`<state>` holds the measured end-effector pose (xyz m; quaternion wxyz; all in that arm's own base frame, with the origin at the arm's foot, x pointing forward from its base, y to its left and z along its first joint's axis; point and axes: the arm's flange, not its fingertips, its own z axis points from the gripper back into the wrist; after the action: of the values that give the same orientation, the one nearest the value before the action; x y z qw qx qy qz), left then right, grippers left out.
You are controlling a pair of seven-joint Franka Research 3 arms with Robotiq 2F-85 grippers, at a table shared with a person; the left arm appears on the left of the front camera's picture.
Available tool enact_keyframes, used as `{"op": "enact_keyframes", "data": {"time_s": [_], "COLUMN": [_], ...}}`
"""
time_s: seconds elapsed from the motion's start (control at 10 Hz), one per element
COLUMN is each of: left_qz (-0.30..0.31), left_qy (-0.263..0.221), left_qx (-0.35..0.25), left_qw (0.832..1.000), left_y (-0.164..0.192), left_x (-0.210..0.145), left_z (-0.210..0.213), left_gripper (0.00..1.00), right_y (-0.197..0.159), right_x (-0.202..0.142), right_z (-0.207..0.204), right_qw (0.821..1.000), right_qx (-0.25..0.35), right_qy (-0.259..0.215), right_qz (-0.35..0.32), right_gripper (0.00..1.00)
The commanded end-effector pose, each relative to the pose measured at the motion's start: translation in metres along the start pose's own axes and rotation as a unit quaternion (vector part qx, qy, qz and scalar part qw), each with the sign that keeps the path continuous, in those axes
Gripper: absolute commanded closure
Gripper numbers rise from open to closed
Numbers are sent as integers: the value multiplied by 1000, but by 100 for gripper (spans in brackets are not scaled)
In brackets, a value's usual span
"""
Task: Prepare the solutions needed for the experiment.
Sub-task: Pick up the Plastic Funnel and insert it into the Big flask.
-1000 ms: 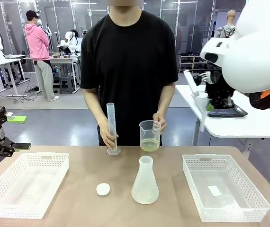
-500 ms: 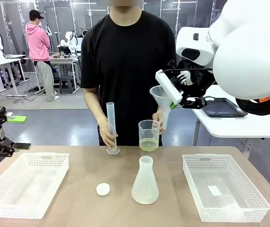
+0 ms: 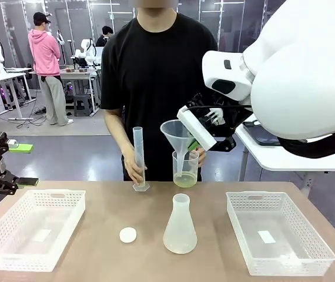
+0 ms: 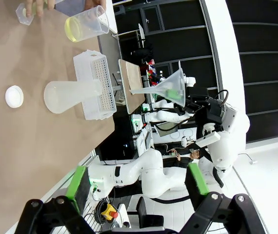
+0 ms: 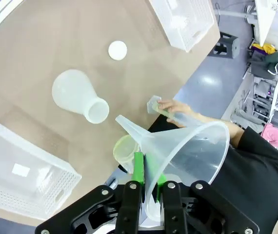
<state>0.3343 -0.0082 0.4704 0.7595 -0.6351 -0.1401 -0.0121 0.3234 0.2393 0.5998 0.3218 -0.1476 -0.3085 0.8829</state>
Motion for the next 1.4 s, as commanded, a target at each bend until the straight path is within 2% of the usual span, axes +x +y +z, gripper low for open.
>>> {"op": "enact_keyframes", "data": {"time_s": [0.0,0.1,0.5,0.6,0.9,1.3], "left_qz": [-1,-1,-1,-1,-1,-1], "left_qy": [1,1,1,1,1,1], "left_qx": [-8,-8,-8,-8,-8,-8], "left_qw": [1000,1000,1000,1000,1000,1000], "left_y": [-1,-1,-1,-1,-1,-1], "left_x": [1,1,1,1,1,1], "left_z": [-1,-1,-1,-1,-1,-1], "left_gripper": [0,0,0,0,0,0], "right_y": [1,0,0,0,3,12], "right_x": [-3,0,-1,-2,-10,-21], "right_z": [-3,0,-1,-9,-31,-53], "right_qw": [1000,1000,1000,1000,1000,999], "right_qx": [-5,0,2,3,29,33], "right_qy": [-11,0,2,-10,7,-12], "right_qz": [24,0,5,18,9,-9], "right_gripper": [94,94,94,94,94,94]}}
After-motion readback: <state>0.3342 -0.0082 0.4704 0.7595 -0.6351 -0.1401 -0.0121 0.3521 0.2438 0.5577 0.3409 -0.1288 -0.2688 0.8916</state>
